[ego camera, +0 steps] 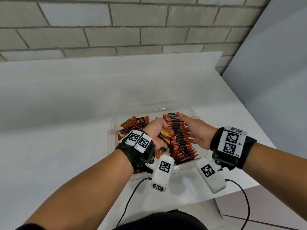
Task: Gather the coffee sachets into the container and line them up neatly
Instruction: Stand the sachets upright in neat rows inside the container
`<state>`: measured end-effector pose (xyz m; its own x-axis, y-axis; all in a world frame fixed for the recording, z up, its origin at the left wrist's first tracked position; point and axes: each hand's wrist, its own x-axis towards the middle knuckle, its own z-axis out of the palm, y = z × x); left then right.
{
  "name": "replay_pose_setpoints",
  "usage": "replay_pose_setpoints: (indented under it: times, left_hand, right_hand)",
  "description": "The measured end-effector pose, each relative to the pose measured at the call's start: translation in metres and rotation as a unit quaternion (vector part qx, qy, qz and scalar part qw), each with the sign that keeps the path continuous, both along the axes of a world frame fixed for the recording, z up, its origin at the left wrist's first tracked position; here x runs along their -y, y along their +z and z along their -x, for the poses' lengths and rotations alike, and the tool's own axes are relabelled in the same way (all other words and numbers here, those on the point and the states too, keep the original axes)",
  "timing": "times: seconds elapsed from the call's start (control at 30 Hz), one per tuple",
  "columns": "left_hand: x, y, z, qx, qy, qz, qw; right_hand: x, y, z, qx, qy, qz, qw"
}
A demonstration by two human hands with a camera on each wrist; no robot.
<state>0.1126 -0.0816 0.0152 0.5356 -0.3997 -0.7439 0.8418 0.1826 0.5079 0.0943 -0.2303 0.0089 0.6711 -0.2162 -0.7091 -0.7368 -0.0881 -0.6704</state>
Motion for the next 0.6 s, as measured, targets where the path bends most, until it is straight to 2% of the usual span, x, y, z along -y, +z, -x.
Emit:
replay_pose_setpoints:
  times: [0.6]
  left_hand:
    - [0.001, 0.002, -0.004, 0.017, 0.02, -0.005, 1.0]
  right_hand:
    - [-0.012, 0.016, 0.0, 0.012, 0.03, -0.008, 0.999]
